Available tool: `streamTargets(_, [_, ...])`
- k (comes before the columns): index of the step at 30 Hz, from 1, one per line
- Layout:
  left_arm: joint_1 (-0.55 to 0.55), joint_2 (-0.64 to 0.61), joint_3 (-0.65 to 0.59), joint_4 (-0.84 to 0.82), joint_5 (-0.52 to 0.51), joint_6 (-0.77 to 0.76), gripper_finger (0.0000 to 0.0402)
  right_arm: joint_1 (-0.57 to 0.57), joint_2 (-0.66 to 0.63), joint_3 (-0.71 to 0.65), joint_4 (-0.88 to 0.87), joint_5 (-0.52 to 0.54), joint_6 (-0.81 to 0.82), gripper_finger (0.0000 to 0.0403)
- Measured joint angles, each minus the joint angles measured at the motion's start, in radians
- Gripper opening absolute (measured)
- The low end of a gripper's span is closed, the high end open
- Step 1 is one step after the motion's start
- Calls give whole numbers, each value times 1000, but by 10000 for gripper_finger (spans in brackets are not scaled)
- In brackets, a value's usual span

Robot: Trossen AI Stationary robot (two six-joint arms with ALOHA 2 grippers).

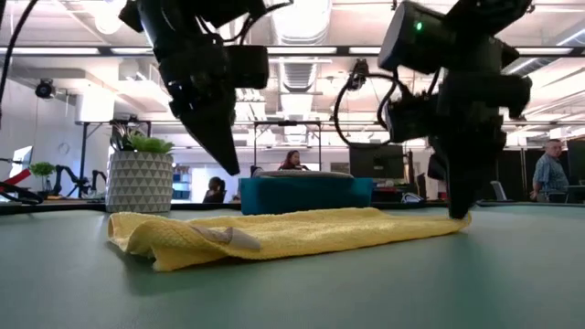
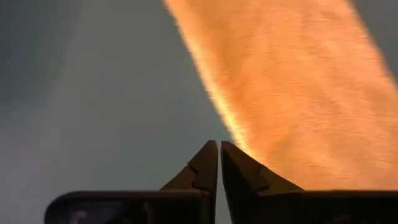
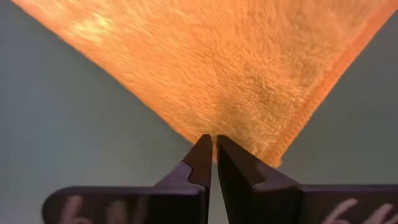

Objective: Fold microfiber towels
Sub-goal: Fold the yellow microfiber towel

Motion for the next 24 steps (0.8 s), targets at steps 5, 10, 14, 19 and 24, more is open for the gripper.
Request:
streamTargets(5, [3,-43,1,-35,-84,0,6,-1,68,5,10,11,-7,18])
streamTargets(10, [5,-81,2,-35,-101,0,6,-29,108,25,-8,4,-20,18])
streamTargets(14, [10,-90,2,-34,-103,0,6,-74,109,60,-21,77,-52,18])
streamTargets(19, [13,-87,1,-35,-103,24,6,-134,120,123,-57,213,-175,18])
streamTargets(24, [14,-86,1,-45,-102,26,6,-179,123,179,-85,396,-244,18])
